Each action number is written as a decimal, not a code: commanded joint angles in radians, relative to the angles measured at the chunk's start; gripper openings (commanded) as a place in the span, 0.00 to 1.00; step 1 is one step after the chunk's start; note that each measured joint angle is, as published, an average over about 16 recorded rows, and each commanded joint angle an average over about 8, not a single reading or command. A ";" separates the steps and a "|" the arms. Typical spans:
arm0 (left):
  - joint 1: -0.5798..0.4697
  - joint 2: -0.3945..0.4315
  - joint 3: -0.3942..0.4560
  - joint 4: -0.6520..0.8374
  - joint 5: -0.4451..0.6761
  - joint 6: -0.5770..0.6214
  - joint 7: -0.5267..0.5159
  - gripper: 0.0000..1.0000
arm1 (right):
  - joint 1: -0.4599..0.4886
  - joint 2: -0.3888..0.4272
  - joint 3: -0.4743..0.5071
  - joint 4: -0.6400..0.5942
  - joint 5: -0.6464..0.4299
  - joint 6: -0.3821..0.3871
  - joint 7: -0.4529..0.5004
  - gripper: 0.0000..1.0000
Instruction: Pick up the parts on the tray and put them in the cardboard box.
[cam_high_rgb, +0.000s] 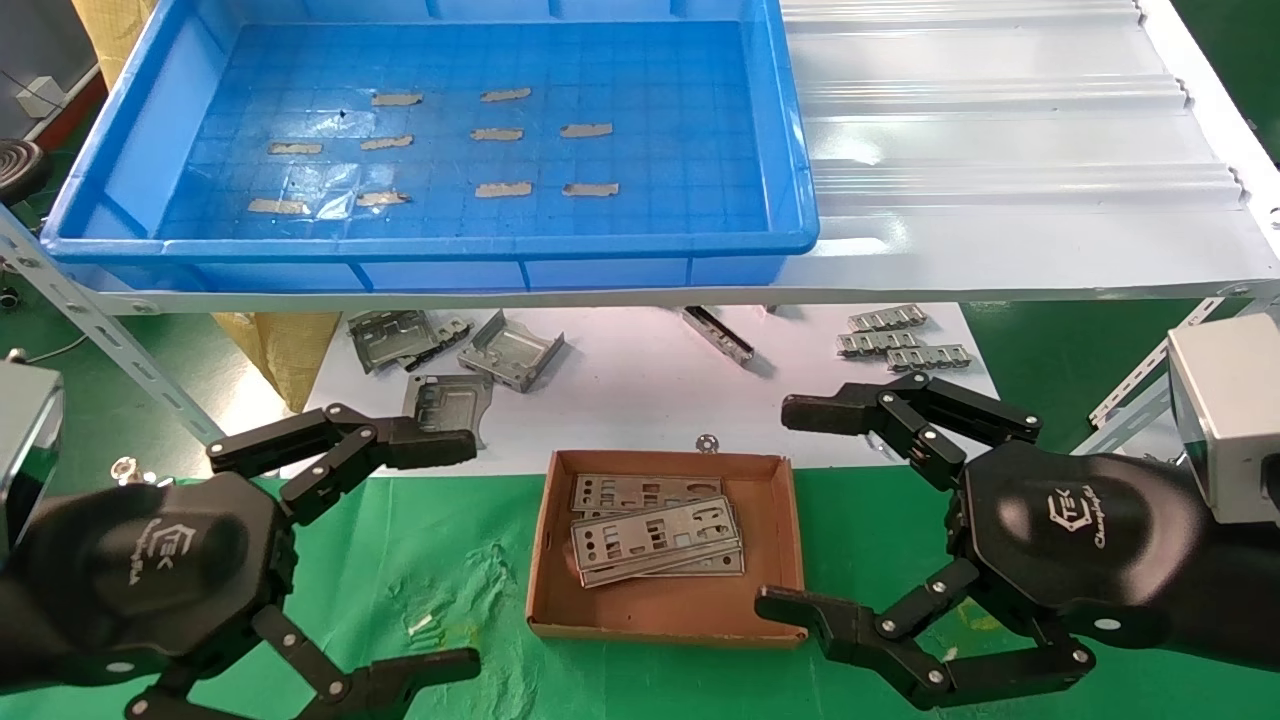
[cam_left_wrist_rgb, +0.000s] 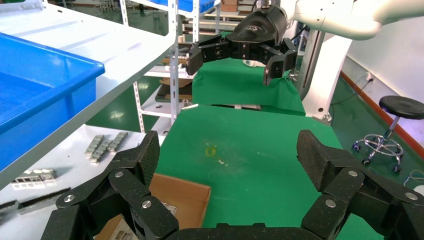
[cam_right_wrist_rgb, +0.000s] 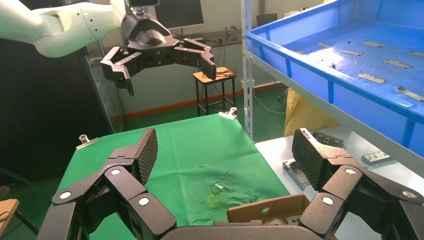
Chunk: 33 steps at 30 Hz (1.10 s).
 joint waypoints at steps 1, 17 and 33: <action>0.000 0.000 0.000 0.000 0.000 0.000 0.000 1.00 | 0.000 0.000 0.000 0.000 0.000 0.000 0.000 1.00; 0.000 0.000 0.000 0.000 0.000 0.000 0.000 1.00 | 0.000 0.000 0.000 0.000 0.000 0.000 0.000 1.00; 0.000 0.000 0.000 0.000 0.000 0.000 0.000 1.00 | 0.000 0.000 0.000 0.000 0.000 0.000 0.000 1.00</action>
